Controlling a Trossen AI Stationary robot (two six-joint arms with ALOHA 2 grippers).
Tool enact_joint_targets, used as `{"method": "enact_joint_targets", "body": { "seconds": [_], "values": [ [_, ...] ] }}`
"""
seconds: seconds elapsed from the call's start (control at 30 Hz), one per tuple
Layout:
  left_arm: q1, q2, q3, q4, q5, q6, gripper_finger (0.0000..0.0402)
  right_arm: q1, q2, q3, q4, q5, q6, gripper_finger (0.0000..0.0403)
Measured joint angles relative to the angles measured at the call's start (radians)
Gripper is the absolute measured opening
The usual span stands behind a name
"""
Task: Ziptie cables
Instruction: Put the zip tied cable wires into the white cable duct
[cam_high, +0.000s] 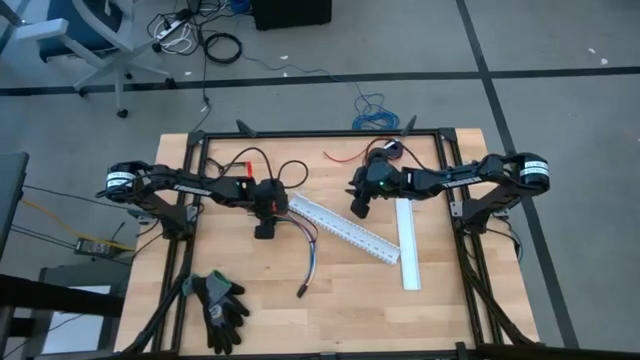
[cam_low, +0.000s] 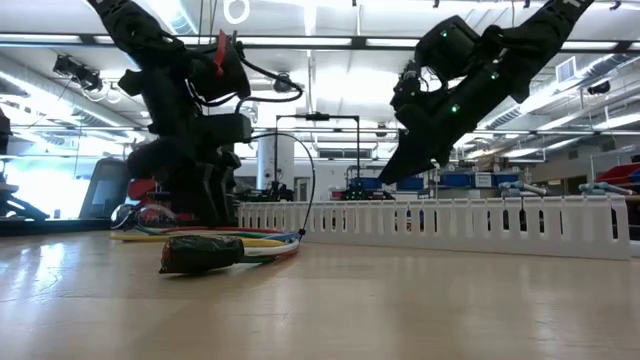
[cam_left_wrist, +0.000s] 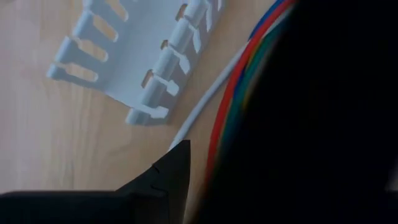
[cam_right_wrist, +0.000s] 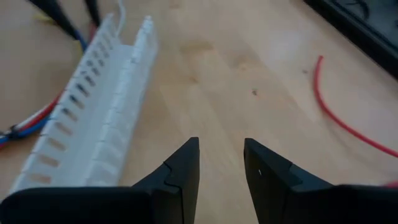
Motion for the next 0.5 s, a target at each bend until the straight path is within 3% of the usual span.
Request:
{"method": "enact_joint_targets", "body": {
  "seconds": [0.2,0.5],
  "values": [
    [0.003,0.049,0.0,-0.002,0.091,-0.003,0.0152,0.032,-0.001,0.0,-0.004,-0.005,0.0,0.0112],
    [0.001,0.074,0.004,0.013,0.078,-0.006,0.0152,0.047,-0.001,0.0,-0.007,-0.005,0.0,0.0112]
  ]
}}
